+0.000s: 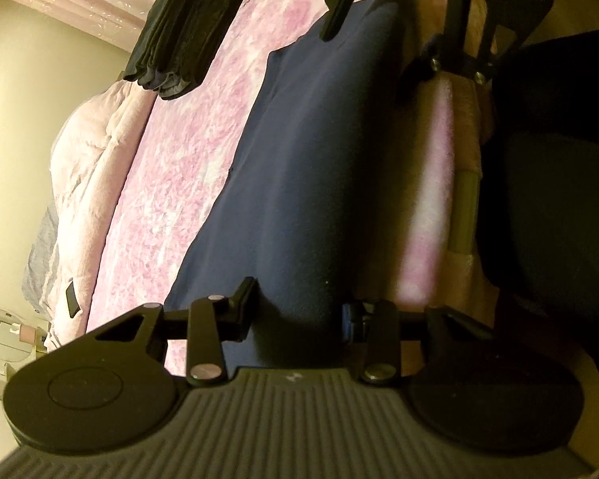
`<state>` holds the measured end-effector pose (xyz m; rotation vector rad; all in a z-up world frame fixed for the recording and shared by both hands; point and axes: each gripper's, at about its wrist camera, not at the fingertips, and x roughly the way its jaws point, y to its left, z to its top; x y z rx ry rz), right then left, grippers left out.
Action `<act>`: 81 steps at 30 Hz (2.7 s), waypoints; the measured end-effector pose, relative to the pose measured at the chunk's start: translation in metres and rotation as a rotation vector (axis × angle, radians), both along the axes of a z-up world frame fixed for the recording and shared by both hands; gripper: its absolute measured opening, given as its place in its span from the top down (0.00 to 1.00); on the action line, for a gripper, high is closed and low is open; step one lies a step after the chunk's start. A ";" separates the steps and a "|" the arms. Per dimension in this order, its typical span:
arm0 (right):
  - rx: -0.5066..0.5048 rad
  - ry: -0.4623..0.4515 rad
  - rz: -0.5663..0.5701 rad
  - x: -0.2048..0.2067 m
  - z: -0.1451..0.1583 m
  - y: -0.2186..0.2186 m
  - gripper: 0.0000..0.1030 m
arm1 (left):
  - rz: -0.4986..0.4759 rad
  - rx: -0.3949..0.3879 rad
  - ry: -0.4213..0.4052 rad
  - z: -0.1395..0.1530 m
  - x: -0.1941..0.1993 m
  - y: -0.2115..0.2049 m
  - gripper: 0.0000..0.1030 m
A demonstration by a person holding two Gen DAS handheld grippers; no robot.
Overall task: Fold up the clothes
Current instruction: 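Grasp the folded navy top end with the left gripper while the right gripper grasps beside it, then carry the folded navy top with both grippers toward the stack of dark clothes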
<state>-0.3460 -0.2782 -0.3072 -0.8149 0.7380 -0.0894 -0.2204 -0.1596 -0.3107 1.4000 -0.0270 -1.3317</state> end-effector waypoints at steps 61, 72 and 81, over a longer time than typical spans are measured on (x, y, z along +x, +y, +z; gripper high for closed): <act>0.112 0.363 0.053 0.016 0.307 -0.129 0.84 | -0.003 0.222 0.374 0.300 0.004 -0.113 0.75; 0.066 0.306 -0.068 0.030 0.345 -0.163 0.84 | -0.102 0.162 0.332 0.324 0.018 -0.170 0.75; 0.073 0.312 -0.139 0.039 0.345 -0.176 0.84 | -0.161 0.178 0.341 0.312 0.028 -0.191 0.75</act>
